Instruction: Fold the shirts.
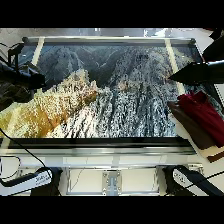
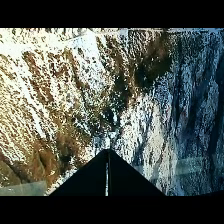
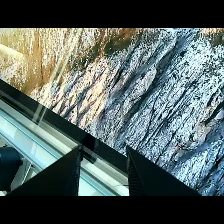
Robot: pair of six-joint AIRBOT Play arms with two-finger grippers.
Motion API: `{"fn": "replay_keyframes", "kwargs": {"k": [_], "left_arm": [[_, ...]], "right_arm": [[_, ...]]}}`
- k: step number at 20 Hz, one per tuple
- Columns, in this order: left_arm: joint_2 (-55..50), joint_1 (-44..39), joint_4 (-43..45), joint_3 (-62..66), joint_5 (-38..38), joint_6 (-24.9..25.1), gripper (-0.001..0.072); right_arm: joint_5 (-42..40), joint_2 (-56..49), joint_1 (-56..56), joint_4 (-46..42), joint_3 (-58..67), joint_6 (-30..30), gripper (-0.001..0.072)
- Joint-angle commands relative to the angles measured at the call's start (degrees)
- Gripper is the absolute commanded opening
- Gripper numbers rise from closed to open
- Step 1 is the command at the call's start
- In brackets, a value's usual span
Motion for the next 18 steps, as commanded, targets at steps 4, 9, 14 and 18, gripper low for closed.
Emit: {"fn": "replay_keyframes", "kwargs": {"k": [4, 9, 14, 18], "left_arm": [[-0.02, 0.02, 0.02, 0.00, 0.02, 0.04, 0.0010], [-0.02, 0.02, 0.02, 0.00, 0.02, 0.04, 0.0010], [-0.13, 0.02, 0.02, 0.00, 0.28, 0.04, 0.0010], [-2.03, 0.26, 1.38, 0.00, 2.78, 0.22, 0.0012]], "right_arm": [[0.02, 0.04, 0.63, -0.96, 0.04, 0.00, 0.0306], [-0.17, 0.00, 0.63, -1.44, 0.04, -0.04, 0.0306], [-1.97, 0.00, 0.63, -5.11, 0.04, -0.04, 0.0306], [-6.88, -0.09, 0.63, -8.44, 0.00, -0.04, 0.0305]]}}
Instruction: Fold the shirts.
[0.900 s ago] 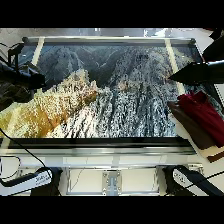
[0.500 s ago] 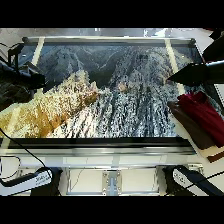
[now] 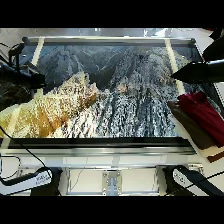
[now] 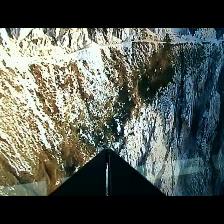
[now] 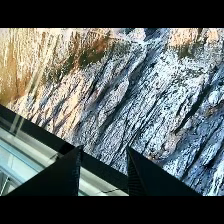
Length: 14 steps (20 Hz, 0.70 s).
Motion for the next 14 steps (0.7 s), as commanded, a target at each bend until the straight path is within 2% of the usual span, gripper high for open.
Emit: {"fn": "replay_keyframes", "kwargs": {"k": [1, 2, 3, 4, 6, 7, 11, 14], "left_arm": [[-1.62, 0.22, 4.35, 0.00, 3.98, 0.15, 0.0019], [-2.23, 0.20, 8.59, 0.00, 7.19, 0.11, 0.0069], [-2.80, 0.22, 13.73, 0.02, 12.09, -1.53, 0.0390], [-3.34, 0.48, 20.11, 0.02, 17.14, -7.72, 0.0720], [-5.03, 2.05, 35.76, 0.04, 26.73, -26.27, 0.0711], [-6.47, 3.72, 40.35, 0.07, 29.27, -32.41, 0.0710], [-15.82, 10.19, 40.57, 0.17, 28.17, -33.07, 0.0711], [-22.34, 12.07, 40.57, 0.20, 34.88, -33.11, 0.0710]], "right_arm": [[-5.38, -0.22, 0.04, -2.91, 0.02, 0.00, 0.0306], [-6.86, -0.44, 0.04, -2.86, 0.02, 0.02, 0.0306], [-7.89, -0.81, 0.04, -2.84, 0.02, 0.02, 0.0306], [-8.59, -1.05, 0.04, -2.86, -0.17, 0.02, 0.0306], [-8.66, -1.81, 0.04, -2.84, -0.22, 0.04, 0.0306], [-8.68, -2.19, 0.04, -2.84, -0.22, 0.04, 0.0306], [-9.73, -4.09, 0.04, -2.73, -0.22, 0.13, 0.0306], [-10.21, -5.44, 0.04, -2.36, -0.22, 2.16, 0.0306]]}}
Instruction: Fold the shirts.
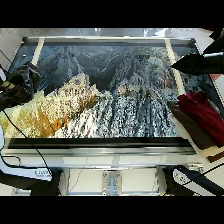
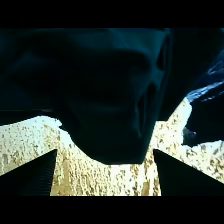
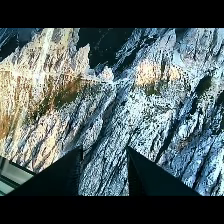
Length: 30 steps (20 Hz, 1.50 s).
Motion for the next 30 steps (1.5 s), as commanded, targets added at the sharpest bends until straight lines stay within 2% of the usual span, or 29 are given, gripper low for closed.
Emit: {"fn": "replay_keyframes", "kwargs": {"k": [1, 3, 7, 8, 9, 11, 14, 17, 19, 23, 24, 27, 30], "left_arm": [[-7.41, 2.40, 2.73, 0.15, 9.33, -2.75, 0.0705], [-12.00, 2.40, 2.73, 2.54, 10.78, -2.78, 0.0702], [-20.48, 2.10, 1.29, 11.02, 5.86, -2.62, 0.0682], [-20.74, 1.86, 1.27, 11.80, 5.77, -2.49, 0.0457], [-20.31, 1.68, 1.29, 12.48, 5.75, -1.25, 0.0010], [-17.68, 0.96, 1.46, 12.92, 5.66, 3.15, 0.0008], [-9.68, -0.79, -0.46, 12.92, 3.26, 3.32, 0.0008], [0.55, -4.57, -7.58, 12.90, -3.04, 3.58, 0.0008], [6.80, -8.44, -15.69, 12.90, -8.55, 7.78, 0.0008], [14.32, -19.54, -38.01, 12.83, -24.76, 20.35, 0.0008], [14.75, -22.95, -41.55, 12.83, -27.39, 22.23, 0.0008], [14.38, -34.93, -43.80, 11.93, -29.70, 22.84, 0.0008], [12.35, -44.02, -42.23, 11.37, -28.52, 22.88, 0.0021]], "right_arm": [[-0.79, -1.53, 0.04, 0.46, 0.00, 2.51, 0.0305], [-0.90, -2.03, 0.07, 0.48, 0.00, 3.76, 0.0306], [-4.11, -2.45, 2.91, 0.15, 0.00, 4.13, 0.0306], [-5.84, -2.47, 4.46, -0.04, 0.00, 4.09, 0.0306], [-7.43, -2.47, 5.99, -0.11, 0.00, 4.07, 0.0306], [-9.51, -2.51, 8.81, -0.72, 0.00, 3.91, 0.0306], [-9.81, -2.51, 11.91, -4.81, 0.00, 3.87, 0.0306], [-9.57, -2.47, 12.11, -6.45, 0.02, 3.87, 0.0308], [-8.33, -2.43, 12.13, -6.60, 0.26, 3.89, 0.0308], [-0.31, -1.86, 12.11, -7.54, 2.08, 3.89, 0.0308], [2.21, -1.86, 12.11, -8.11, 2.97, 3.87, 0.0307], [9.22, -1.86, 12.11, -11.26, 6.36, 3.54, 0.0308], [10.97, -1.86, 12.11, -15.28, 8.92, 3.41, 0.0307]]}}
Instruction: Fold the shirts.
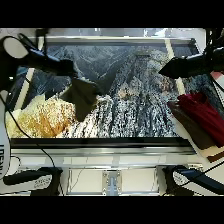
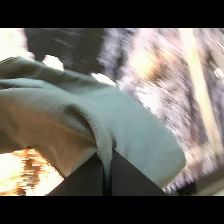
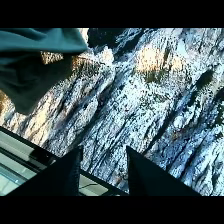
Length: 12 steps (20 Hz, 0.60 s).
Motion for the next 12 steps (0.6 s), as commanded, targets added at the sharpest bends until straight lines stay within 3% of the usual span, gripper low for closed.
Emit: {"fn": "replay_keyframes", "kwargs": {"k": [1, 2, 3, 4, 6, 7, 9, 12], "left_arm": [[-0.94, -10.38, 0.70, -0.50, 0.52, 1.77, 0.0124], [-0.81, -10.97, 4.76, -0.46, 2.95, 1.75, 0.0323], [-0.50, -11.02, 9.09, -0.39, 4.57, 1.70, 0.0476], [-0.39, -10.29, 16.09, -0.39, 5.38, 0.96, 0.0567], [-1.36, -8.15, 27.89, -0.81, 3.98, -7.28, 0.0565], [-2.23, -6.67, 29.40, -1.62, 2.84, -10.97, 0.0565], [-4.74, -3.89, 24.11, -4.74, 1.09, -14.21, 0.0564], [-10.47, -2.80, 12.00, -9.84, 3.85, -11.74, 0.0563]], "right_arm": [[3.89, 0.04, 0.02, -5.35, 2.93, -0.57, 0.0308], [3.89, 0.04, 0.02, -6.82, 3.26, -1.86, 0.0308], [3.91, 0.02, 0.02, -8.07, 3.28, -2.71, 0.0308], [3.89, -0.04, 0.02, -9.29, 3.26, -3.37, 0.0308], [3.32, -0.26, 0.02, -11.50, 3.21, -3.39, 0.0310], [2.93, -0.52, 0.02, -12.09, 3.19, -3.39, 0.0310], [1.18, -1.46, 0.04, -11.96, 2.21, -3.34, 0.0310], [1.01, -4.07, 0.07, -10.69, -0.63, -3.08, 0.0310]]}}
